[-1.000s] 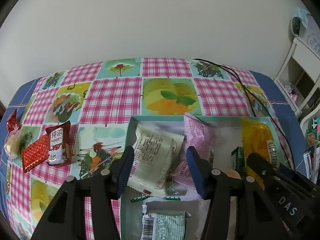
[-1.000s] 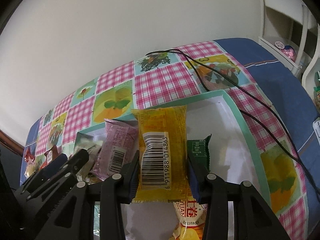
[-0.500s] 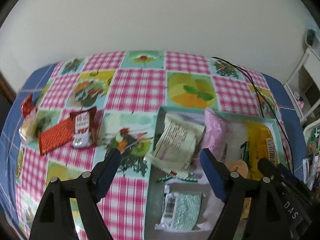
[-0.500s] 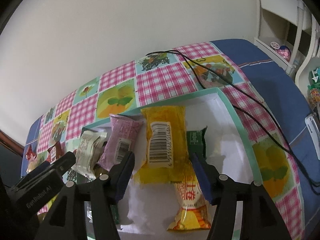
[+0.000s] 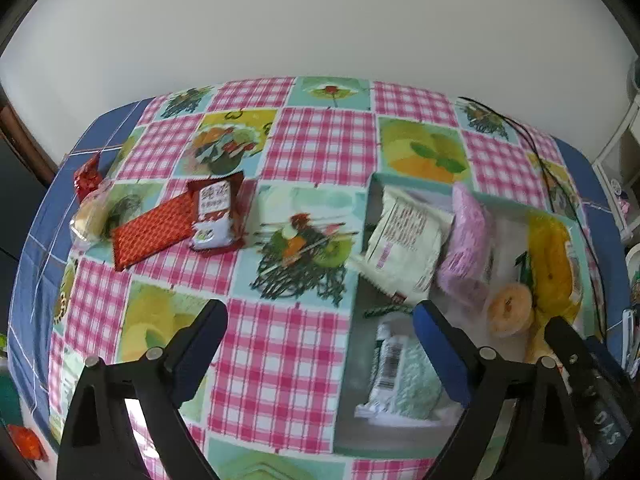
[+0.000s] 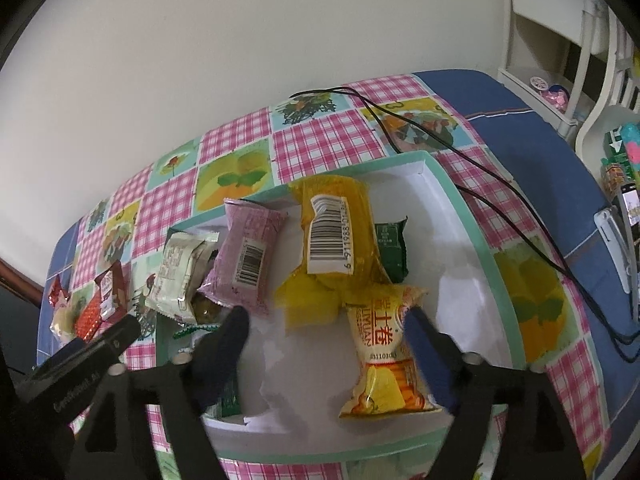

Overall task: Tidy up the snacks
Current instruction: 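Move both tools back over the remaining snacks, then grasp the clear-wrapped bun with left tool while right tool grasps red-and-white biscuit packet, then carry the bun and biscuit packet into the white tray and open both tools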

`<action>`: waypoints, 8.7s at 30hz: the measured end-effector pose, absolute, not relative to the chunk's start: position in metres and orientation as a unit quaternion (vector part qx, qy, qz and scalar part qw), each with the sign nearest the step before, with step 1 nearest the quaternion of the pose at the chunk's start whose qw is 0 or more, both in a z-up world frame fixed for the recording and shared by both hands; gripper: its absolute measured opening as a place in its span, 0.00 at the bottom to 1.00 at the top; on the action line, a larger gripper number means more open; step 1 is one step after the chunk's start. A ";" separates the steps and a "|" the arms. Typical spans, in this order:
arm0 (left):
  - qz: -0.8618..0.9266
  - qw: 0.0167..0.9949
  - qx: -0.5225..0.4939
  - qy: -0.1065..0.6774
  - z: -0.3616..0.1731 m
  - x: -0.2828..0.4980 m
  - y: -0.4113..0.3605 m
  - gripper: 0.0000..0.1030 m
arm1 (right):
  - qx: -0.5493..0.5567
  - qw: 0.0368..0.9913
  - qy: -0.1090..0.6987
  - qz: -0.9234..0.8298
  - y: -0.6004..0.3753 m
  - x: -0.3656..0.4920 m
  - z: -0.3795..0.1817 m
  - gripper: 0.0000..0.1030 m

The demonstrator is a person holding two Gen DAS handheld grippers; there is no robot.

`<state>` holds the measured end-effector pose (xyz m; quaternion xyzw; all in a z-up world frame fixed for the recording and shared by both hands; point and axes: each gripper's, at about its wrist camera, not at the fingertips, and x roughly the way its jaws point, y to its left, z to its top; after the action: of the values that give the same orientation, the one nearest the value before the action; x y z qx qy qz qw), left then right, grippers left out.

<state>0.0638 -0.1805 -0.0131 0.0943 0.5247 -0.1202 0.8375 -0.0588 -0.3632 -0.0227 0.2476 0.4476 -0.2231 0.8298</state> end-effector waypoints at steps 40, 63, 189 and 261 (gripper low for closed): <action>-0.051 0.841 0.077 0.534 -0.013 0.083 -0.079 0.98 | 0.188 0.833 0.488 -0.179 -0.272 -0.042 -0.025 1.00; -0.009 0.844 0.061 0.533 -0.013 0.112 -0.008 0.98 | 0.145 0.836 0.513 -0.127 -0.191 0.000 -0.033 1.00; -0.139 0.860 0.121 0.476 0.016 0.019 -0.156 0.52 | 0.234 0.843 0.448 -0.183 -0.299 -0.071 0.008 0.41; -0.239 0.823 0.166 0.487 -0.014 -0.004 -0.226 0.68 | 0.281 0.814 0.462 -0.211 -0.341 -0.089 -0.010 0.42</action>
<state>-0.0036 -0.2263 -0.0145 0.1662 0.4873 -0.2393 0.8232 -0.0893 -0.3415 -0.0102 0.2809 0.4619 -0.2108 0.8144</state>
